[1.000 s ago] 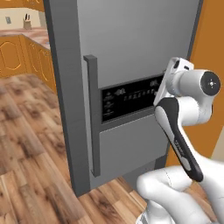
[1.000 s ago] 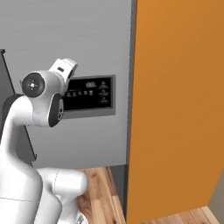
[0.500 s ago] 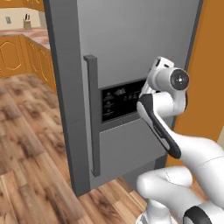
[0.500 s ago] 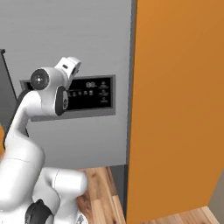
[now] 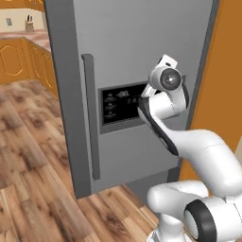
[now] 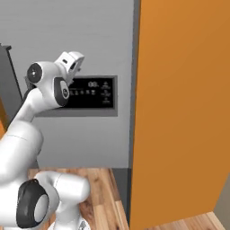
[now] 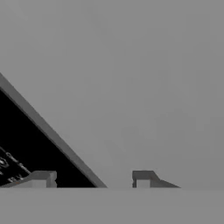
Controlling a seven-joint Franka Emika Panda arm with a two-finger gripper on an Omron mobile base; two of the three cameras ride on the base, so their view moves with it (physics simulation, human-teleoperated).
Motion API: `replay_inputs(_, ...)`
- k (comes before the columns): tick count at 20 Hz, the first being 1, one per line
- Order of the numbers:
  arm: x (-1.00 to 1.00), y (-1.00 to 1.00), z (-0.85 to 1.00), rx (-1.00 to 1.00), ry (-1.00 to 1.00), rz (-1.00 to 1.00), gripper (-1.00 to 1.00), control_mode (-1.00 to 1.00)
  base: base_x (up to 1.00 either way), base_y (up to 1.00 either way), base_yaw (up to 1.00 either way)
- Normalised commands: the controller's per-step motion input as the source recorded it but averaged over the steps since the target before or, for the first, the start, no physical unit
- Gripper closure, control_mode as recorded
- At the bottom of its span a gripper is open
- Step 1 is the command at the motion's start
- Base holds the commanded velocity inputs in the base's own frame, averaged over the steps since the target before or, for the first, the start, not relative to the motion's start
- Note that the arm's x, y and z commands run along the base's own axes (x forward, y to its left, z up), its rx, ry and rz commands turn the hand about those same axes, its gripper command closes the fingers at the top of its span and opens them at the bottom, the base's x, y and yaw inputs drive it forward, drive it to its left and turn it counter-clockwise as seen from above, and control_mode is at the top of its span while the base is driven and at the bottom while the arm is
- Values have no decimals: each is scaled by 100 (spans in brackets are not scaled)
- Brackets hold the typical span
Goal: Place the fish on the counter behind the older fish on the same shelf of the fridge to maintain FIFO order. Close the fridge door when finished.
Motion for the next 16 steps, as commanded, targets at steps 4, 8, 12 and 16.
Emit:
replay_inputs(4,46,1,0,0,0,-16,-100,-100,0,0,0)
replay_inputs(8,55,0,0,0,0,-18,-100,-100,0,0,0)
replay_inputs(12,71,-2,-1,0,0,-18,-100,-100,0,0,0)
replay_inputs(16,70,-1,0,0,0,-19,-100,-100,0,0,0)
